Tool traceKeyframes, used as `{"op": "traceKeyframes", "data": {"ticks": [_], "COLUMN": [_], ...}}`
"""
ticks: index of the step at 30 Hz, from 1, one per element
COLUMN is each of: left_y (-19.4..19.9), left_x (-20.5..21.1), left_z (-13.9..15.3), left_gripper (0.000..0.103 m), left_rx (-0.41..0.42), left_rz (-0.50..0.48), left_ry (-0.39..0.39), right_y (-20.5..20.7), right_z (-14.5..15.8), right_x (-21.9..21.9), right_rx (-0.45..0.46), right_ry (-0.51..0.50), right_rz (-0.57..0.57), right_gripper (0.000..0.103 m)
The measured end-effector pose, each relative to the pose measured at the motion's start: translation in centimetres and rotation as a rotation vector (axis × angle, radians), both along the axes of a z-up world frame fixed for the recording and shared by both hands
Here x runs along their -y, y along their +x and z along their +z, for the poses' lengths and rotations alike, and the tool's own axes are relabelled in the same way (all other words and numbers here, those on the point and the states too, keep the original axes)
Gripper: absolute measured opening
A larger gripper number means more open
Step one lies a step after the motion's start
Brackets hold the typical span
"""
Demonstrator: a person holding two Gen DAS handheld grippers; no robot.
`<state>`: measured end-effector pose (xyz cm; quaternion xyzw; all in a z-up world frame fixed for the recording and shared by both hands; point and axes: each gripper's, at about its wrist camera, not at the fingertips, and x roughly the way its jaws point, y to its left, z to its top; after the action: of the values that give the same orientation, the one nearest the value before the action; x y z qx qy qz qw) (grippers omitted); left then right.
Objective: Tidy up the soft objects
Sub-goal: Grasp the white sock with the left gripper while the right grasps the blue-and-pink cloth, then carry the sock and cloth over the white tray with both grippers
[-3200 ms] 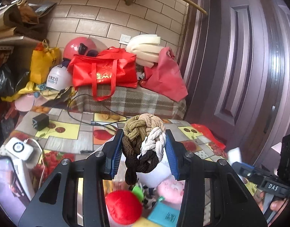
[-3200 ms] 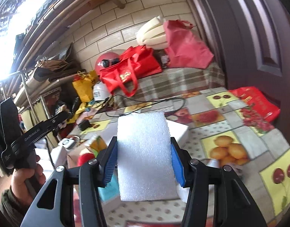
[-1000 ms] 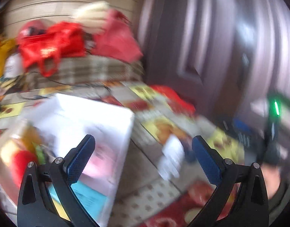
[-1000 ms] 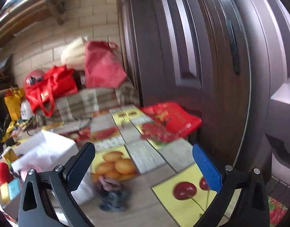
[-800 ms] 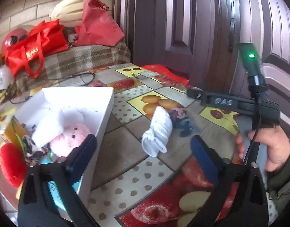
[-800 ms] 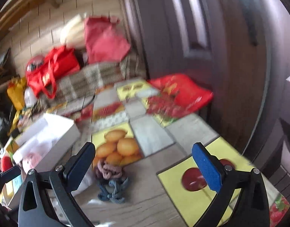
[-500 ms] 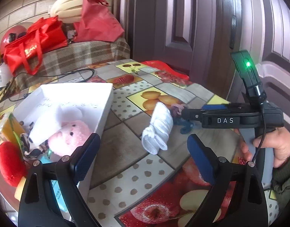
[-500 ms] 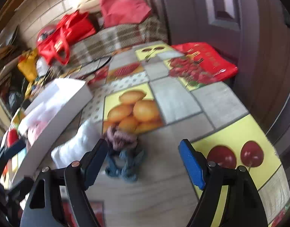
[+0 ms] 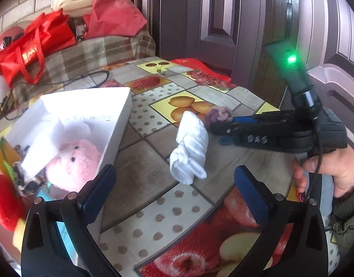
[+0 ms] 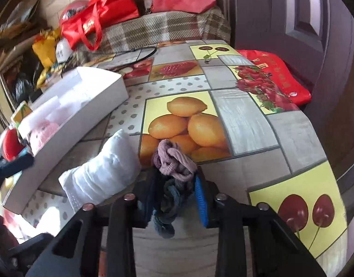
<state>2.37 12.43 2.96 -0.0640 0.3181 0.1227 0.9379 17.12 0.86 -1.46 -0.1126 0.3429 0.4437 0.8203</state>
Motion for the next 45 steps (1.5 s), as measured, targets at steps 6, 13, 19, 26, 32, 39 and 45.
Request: {"op": "traceKeyframes", "data": {"ticks": [6,13,19,26,32,39,45], "left_y": [3.7,8.1,8.3,4.8,1.2,-1.9,-3.7], "left_x": [1.4,1.2,0.9,2.6,2.6,1.8,-0.5], "left_z": [0.5,-1.7,-2.1,0.4,1.8,2.1,3.5], "left_gripper": [0.102,0.072,0.035,0.035,0.035,0.035,0.035], "left_rx": [0.004,-0.194,-0.193,-0.001,0.118,0.179,0.232], "left_rz": [0.017,0.0,-0.065,-0.024,0.039,0.085,0.149], "left_ry": [0.11,0.132,0.073,0.162,0.169,0.121,0.096], "right_y": [2.1,3.2,3.2,3.2,1.7,0.0,-1.9], "right_z": [-0.2,-0.1,-0.1,0.4,1.6,2.2,3.2], "right_x": [2.4,3.4,3.8,5.0,5.7,6.0,5.4], "right_rx": [-0.118,-0.147,-0.152,-0.136,-0.031,0.04,0.124], "right_ry": [0.102,0.141,0.159,0.225,0.277,0.311,0.321], "right_rz": [-0.066,-0.111,-0.128,-0.156,-0.169,-0.173,-0.133], "right_gripper": [0.029,0.029,0.029,0.029,0.029,0.029,0.029]}}
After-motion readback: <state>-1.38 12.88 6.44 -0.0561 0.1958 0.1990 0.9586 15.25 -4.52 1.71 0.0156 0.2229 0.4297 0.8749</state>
